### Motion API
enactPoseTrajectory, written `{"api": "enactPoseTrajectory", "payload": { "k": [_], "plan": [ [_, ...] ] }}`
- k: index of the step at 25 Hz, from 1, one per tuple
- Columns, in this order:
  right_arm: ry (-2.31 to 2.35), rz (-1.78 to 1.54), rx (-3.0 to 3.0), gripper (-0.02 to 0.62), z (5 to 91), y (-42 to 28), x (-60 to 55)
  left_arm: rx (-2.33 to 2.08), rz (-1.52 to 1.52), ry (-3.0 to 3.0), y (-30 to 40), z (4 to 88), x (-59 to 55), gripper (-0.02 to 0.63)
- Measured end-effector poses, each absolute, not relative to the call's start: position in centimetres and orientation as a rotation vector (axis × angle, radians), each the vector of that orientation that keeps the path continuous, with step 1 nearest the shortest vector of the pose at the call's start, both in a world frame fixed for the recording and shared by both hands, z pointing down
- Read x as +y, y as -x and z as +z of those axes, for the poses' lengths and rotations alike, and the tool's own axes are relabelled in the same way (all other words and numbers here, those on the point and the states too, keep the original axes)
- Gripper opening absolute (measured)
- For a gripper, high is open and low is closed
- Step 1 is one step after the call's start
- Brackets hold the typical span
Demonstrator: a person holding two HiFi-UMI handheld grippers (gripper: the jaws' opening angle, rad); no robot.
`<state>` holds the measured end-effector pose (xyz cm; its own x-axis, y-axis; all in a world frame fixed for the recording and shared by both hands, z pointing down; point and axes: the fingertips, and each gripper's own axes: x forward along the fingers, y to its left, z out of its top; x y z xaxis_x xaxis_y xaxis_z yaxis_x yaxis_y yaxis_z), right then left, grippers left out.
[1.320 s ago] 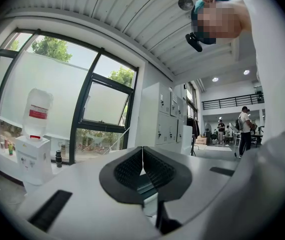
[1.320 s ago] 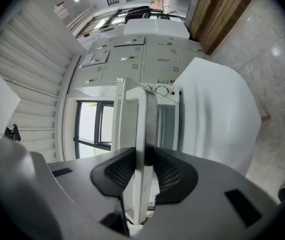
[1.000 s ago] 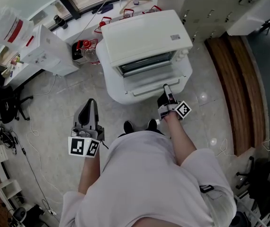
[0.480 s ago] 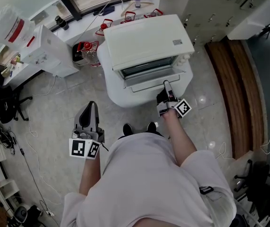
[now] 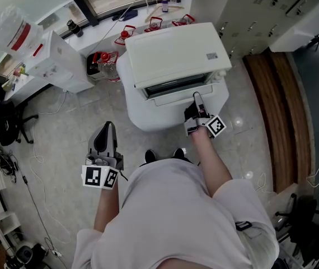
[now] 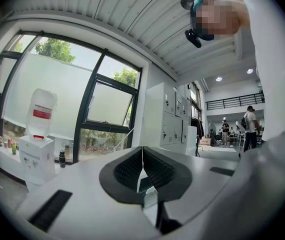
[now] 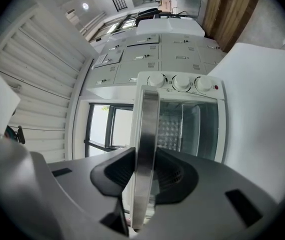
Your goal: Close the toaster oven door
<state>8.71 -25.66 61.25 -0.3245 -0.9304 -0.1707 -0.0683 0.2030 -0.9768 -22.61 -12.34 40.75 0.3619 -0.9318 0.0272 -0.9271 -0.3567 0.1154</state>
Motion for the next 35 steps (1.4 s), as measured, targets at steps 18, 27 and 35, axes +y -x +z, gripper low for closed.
{"api": "enactPoseTrajectory", "payload": {
  "k": [18, 27, 35],
  "plan": [
    [0.961, -1.236, 1.637, 0.118, 59.7, -7.8, -29.5, -1.772, -0.063, -2.469, 23.4, 40.9, -12.9, 0.02],
    [0.945, -1.239, 1.639, 0.117, 59.4, -7.5, -30.7, -1.789, -0.064, -2.454, 23.8, 41.0, -13.0, 0.02],
    [0.923, -1.25, 1.631, 0.115, 59.4, -7.5, -30.8, -1.795, -0.052, -2.464, 23.6, 41.0, -13.0, 0.02]
  ]
}}
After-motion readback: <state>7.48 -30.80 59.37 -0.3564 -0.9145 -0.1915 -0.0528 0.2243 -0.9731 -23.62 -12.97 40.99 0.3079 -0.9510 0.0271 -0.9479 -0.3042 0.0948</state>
